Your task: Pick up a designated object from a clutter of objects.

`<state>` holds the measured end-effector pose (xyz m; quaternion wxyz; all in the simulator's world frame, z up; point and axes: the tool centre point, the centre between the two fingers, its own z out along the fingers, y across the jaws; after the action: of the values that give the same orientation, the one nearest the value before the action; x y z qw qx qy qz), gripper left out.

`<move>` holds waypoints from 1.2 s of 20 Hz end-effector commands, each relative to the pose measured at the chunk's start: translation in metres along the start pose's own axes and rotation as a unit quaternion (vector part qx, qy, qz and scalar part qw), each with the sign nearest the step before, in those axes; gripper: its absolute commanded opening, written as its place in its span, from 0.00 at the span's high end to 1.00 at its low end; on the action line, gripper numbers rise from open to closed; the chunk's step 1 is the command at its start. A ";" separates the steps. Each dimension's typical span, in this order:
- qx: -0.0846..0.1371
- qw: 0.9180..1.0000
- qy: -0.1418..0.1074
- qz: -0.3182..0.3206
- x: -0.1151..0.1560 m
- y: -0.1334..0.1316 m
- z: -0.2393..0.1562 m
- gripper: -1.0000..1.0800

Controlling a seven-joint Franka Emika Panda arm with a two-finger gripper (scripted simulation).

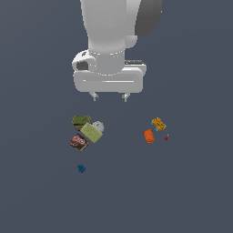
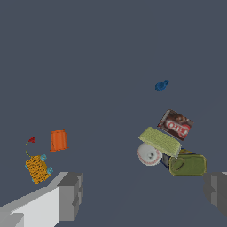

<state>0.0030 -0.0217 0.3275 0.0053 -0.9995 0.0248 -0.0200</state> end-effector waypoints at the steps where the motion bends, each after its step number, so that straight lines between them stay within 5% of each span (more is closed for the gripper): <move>1: 0.000 1.000 0.000 0.000 0.000 0.000 0.000 0.04; 16: 0.009 0.999 0.004 0.039 0.000 0.018 -0.004 0.04; 24: 0.002 1.000 0.001 0.018 0.004 -0.007 0.020 0.04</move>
<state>0.0067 -0.0224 0.3152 0.0100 -0.9985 0.0493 -0.0226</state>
